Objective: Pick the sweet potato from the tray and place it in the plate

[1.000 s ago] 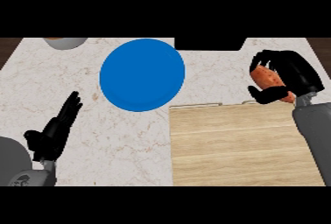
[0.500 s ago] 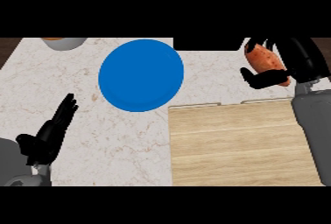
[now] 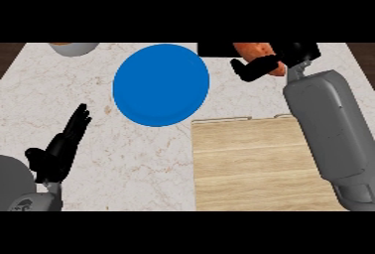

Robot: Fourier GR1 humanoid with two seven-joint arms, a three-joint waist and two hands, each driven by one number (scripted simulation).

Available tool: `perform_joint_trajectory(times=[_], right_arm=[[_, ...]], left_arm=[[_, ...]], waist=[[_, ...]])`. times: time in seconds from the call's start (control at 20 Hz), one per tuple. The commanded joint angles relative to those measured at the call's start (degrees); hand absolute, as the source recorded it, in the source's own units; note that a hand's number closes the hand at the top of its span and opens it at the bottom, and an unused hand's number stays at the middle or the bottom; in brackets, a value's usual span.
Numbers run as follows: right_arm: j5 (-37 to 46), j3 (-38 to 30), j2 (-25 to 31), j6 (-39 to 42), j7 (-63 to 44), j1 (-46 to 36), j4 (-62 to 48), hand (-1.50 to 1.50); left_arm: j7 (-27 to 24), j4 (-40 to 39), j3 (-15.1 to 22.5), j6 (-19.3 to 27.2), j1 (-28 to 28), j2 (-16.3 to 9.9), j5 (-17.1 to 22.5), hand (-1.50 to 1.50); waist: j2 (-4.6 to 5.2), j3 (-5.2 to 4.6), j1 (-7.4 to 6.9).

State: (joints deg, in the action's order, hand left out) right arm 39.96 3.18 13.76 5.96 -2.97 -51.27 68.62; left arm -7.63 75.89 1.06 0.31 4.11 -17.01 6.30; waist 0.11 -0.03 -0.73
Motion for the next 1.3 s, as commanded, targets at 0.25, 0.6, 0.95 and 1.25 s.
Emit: perform_joint_trajectory(times=[0.25,0.6,0.95,1.25], right_arm=[[4.51,2.86,-12.04,-8.58,2.41,-8.51,-18.07,1.50],[-4.30,10.52,-13.70,-18.67,-0.79,-17.01,-32.32,1.50],[-17.65,12.06,-13.75,-28.79,-2.18,-16.15,-36.69,-1.50],[-23.51,15.26,-13.76,-28.37,-4.85,-19.78,-43.88,-1.50]], left_arm=[[-2.42,-1.16,-2.45,-2.71,-0.24,-1.47,0.30,0.00],[2.38,-1.62,-0.08,-1.03,5.08,2.12,-1.22,0.00],[1.02,-1.74,1.12,-1.14,4.46,2.43,-3.11,0.00],[1.14,-0.77,1.14,-1.98,4.26,2.73,-2.87,0.00]], waist=[[0.34,-0.01,-0.82],[0.66,-0.02,-2.38],[1.02,-0.02,-4.56],[1.03,-0.02,-4.47]])
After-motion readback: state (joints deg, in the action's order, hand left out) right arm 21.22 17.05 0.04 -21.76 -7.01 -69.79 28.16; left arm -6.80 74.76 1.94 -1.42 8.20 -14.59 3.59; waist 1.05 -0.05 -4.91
